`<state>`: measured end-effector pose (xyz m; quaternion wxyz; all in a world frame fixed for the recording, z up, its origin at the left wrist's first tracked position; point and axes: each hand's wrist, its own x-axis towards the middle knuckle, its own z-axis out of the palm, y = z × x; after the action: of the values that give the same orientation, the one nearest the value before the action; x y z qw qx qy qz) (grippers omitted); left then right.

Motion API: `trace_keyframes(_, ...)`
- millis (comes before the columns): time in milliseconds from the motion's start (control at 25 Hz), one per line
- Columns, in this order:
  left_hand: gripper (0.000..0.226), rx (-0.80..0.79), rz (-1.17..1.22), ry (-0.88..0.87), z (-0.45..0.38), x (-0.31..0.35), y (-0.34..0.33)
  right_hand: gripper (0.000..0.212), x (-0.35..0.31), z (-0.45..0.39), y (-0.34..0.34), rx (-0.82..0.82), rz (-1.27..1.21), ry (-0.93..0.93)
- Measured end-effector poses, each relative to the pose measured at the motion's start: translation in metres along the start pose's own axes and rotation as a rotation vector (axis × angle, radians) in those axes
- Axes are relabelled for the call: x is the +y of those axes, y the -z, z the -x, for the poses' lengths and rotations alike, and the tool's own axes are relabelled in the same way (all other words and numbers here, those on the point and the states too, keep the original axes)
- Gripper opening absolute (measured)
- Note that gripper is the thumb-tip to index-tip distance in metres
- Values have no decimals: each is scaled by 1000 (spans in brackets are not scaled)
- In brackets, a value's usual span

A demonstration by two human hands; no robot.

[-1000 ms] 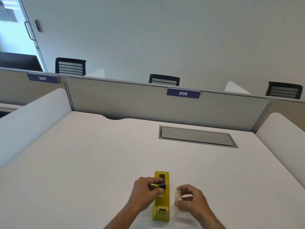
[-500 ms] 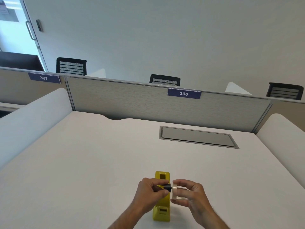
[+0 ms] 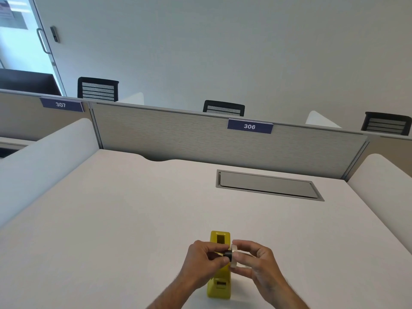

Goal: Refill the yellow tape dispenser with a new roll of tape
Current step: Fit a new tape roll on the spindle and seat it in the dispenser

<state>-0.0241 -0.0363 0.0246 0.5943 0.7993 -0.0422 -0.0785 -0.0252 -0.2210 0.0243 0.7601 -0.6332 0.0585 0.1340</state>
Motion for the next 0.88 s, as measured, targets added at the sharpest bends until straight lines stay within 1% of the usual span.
trace_keyframes(120,38,-6,-1,1,-1,0,1,39,2,-1,-1,1,9,-3)
trace_keyframes(320,42,-86,-78,-35,-3,-1,4,43,5,-3,-2,-31,35,-20)
trace_keyframes(440,41,-63,-54,-20,-5,-2,6,48,6,-4,-3,-58,43,-2)
trace_keyframes(600,39,-36,-51,1,-9,-3,10,60,6,-7,-5,-113,106,35)
trace_keyframes(680,39,-44,-76,10,-11,-4,10,62,7,-10,-5,-87,171,55)
trace_keyframes(800,40,-59,-114,20,-12,-9,10,55,8,-15,-8,-17,323,83)
trace_keyframes(880,40,-38,-132,39,-15,-14,11,51,11,-20,-10,32,442,110)
